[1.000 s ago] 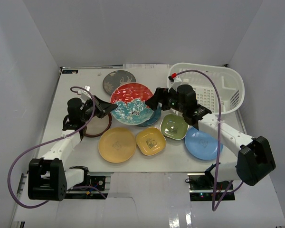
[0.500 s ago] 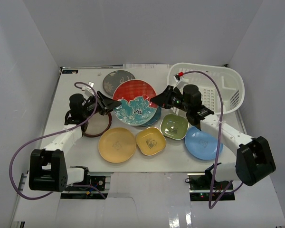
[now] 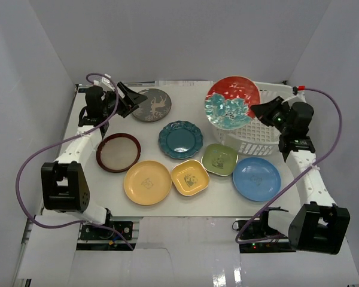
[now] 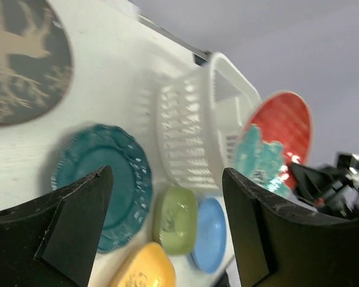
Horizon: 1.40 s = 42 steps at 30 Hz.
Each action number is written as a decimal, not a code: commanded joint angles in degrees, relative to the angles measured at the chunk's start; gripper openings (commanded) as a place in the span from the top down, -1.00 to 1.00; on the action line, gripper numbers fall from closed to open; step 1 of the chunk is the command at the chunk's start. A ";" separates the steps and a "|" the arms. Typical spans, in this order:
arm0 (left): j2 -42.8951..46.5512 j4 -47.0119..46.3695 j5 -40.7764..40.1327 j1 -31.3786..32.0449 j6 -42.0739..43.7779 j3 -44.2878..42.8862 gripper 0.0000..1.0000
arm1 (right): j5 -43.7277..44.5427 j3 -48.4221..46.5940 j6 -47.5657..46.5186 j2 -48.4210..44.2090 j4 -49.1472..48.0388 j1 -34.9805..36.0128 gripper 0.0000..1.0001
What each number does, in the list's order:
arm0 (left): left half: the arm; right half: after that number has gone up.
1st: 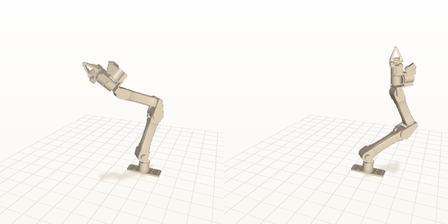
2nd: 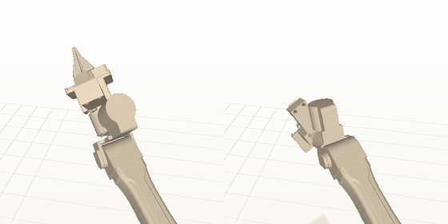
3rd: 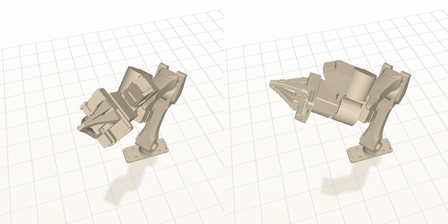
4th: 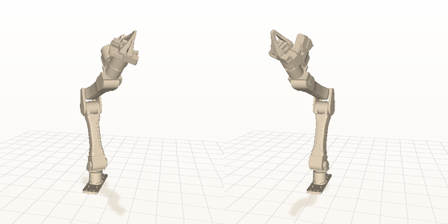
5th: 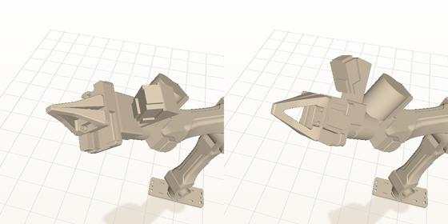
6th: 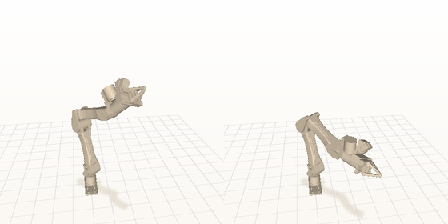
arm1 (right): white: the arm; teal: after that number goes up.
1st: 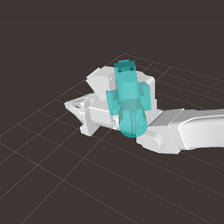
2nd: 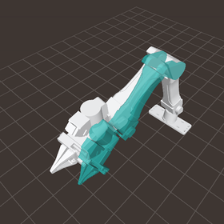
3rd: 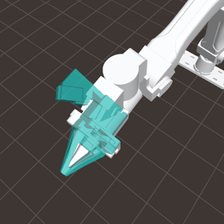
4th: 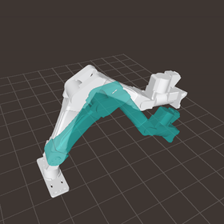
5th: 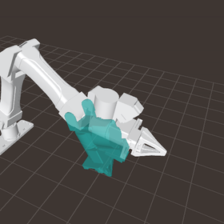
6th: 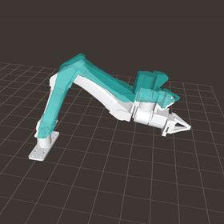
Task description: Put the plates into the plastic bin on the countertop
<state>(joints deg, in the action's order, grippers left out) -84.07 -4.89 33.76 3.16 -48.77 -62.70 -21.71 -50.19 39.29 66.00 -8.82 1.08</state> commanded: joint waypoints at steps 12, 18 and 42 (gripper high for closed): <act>-23.50 9.98 -11.08 -9.31 5.18 -14.19 -0.61 | 9.94 -5.88 -7.47 8.00 -0.32 -14.27 0.85; -32.19 11.74 -9.68 -9.40 7.46 -20.17 -0.61 | 7.13 -5.35 -7.91 15.21 -1.29 -14.27 0.84; -49.26 5.33 -4.49 -6.32 4.04 -30.21 -0.08 | 11.09 1.40 -13.02 1.00 -0.40 -8.82 -0.83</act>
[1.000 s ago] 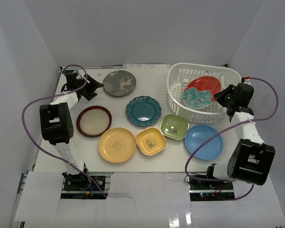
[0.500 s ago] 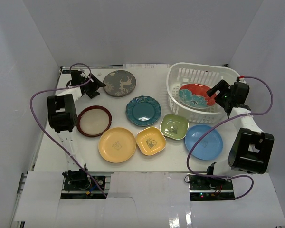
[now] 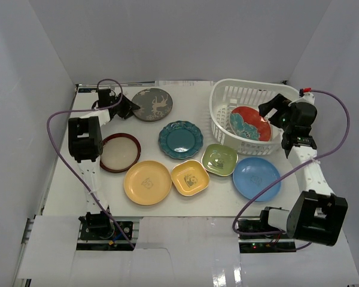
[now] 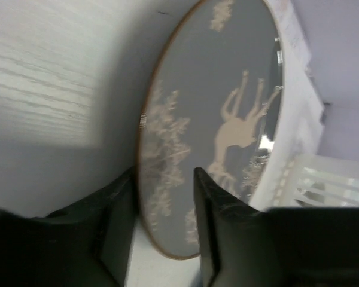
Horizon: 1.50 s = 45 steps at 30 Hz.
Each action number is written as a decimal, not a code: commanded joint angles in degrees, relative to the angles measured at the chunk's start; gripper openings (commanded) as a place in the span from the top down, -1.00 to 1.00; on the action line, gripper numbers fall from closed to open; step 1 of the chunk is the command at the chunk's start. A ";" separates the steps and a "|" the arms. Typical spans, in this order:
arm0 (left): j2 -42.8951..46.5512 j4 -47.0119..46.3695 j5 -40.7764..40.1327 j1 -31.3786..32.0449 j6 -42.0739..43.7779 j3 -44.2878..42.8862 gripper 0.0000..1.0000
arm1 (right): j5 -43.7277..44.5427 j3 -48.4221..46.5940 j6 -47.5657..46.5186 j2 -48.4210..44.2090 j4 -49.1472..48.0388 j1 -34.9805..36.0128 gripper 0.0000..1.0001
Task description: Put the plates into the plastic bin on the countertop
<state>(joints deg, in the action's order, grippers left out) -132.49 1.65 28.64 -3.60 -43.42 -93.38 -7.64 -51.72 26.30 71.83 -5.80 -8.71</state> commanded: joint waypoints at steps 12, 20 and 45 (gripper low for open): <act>15.90 -21.32 2.55 -2.82 -11.67 19.54 1.00 | -6.69 10.77 -0.29 -20.59 -1.41 21.35 -0.96; 36.84 -35.13 11.34 -3.44 -21.79 36.32 1.00 | -2.13 4.45 -1.08 -14.71 0.00 39.55 -0.85; 72.98 -20.46 21.98 2.80 -12.48 55.33 1.00 | -5.80 -4.79 6.47 5.34 -9.48 42.29 -0.52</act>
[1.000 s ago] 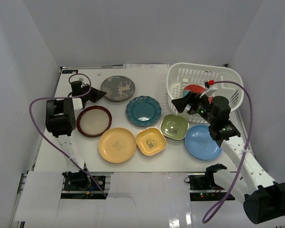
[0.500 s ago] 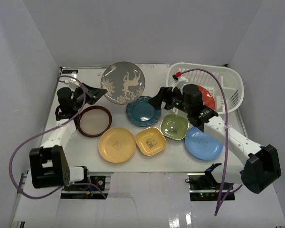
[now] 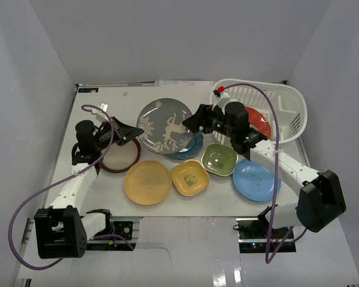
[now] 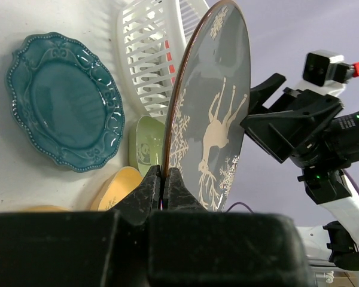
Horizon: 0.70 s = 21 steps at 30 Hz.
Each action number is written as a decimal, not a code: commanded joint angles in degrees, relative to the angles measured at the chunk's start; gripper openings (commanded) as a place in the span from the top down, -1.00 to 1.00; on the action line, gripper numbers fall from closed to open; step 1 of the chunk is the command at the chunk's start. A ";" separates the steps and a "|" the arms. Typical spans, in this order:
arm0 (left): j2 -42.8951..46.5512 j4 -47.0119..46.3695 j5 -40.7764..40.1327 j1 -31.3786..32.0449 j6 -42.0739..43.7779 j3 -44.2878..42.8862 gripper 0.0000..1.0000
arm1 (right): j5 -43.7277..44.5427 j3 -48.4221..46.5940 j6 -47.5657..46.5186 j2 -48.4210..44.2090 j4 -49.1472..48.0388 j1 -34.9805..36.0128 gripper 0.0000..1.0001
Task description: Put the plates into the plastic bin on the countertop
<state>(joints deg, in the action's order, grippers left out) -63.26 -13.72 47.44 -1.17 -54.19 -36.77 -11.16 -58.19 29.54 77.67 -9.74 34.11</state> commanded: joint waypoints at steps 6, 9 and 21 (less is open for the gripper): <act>4.55 -5.88 4.41 0.29 -2.49 -1.81 0.99 | -6.59 1.85 7.11 -0.15 -7.48 -2.11 0.01; 4.38 -5.80 4.94 0.29 -2.84 -1.81 0.75 | -8.35 2.03 9.30 -0.94 -9.24 -3.08 0.72; 5.60 9.21 -2.33 0.29 8.56 -2.86 -0.64 | -15.91 2.65 18.10 -11.65 -10.58 -27.32 0.85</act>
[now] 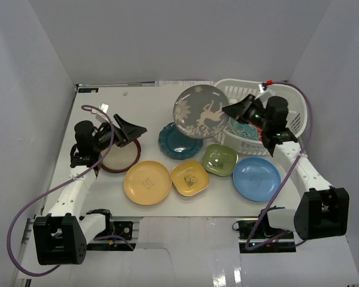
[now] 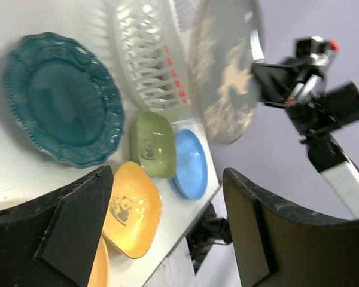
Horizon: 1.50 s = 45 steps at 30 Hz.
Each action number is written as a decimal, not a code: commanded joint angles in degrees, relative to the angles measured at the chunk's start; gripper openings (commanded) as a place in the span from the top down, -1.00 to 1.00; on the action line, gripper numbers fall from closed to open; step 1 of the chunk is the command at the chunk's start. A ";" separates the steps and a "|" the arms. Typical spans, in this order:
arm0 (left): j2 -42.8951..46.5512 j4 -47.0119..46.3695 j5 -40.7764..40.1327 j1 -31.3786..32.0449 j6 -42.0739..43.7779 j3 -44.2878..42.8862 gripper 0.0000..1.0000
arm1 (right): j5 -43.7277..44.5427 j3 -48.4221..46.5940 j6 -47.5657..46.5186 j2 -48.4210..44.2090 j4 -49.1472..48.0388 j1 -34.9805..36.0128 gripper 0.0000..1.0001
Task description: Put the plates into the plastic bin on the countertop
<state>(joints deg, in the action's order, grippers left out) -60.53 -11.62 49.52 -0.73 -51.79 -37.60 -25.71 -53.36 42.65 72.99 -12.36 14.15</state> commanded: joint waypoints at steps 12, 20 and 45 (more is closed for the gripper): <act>7.88 34.28 -42.90 -0.15 12.24 -3.27 -0.90 | 4.71 2.82 -0.73 -7.16 0.32 -28.12 0.85; 11.05 42.64 -58.47 -0.15 10.31 -0.98 -0.91 | 10.50 6.60 -3.28 -4.61 0.58 -28.83 0.85; 3.49 41.95 -65.52 -1.37 -1.21 6.75 -0.88 | 32.41 3.47 -19.52 -0.04 9.45 -25.06 -0.83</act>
<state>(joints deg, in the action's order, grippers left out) -57.36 32.38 -15.35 -1.23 -51.46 -31.77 -4.05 -43.99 29.30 73.36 -4.12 -13.34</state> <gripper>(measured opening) 0.941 0.934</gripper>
